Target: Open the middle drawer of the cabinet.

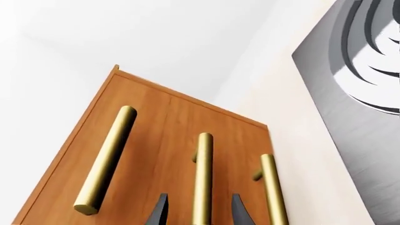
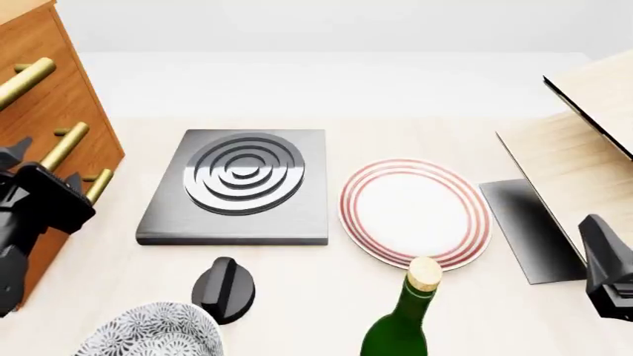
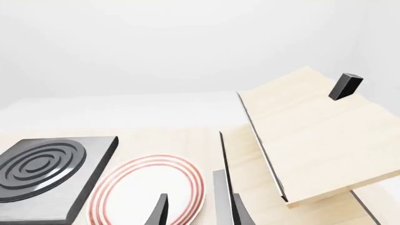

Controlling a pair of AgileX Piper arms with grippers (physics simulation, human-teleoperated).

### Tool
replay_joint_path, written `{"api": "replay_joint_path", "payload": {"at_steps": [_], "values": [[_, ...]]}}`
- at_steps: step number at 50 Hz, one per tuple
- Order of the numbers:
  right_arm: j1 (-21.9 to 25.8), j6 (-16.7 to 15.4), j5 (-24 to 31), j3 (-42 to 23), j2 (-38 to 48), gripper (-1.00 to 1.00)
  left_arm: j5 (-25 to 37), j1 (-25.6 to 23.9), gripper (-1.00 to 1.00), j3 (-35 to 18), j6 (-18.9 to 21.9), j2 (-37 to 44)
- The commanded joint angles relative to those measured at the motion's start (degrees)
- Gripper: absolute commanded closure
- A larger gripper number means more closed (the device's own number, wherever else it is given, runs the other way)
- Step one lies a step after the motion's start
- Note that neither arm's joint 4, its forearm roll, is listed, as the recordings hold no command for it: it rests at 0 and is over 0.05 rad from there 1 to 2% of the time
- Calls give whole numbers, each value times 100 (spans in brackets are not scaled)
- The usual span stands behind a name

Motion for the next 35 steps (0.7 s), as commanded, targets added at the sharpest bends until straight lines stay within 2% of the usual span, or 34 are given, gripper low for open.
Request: {"api": "replay_joint_path", "payload": {"at_steps": [1,15,16,25,35], "values": [[1,1,-1,0,1,-100,0,270,-100,-424,79,724],[0,0,0,0,-1,-100,0,394,-100,-565,84,974],[0,1,0,0,1,-100,0,390,100,-543,69,932],[1,-1,0,0,0,-100,0,268,100,-394,122,714],[-2,-2,-3,0,7,-100,0,346,100,-362,526,439]]}}
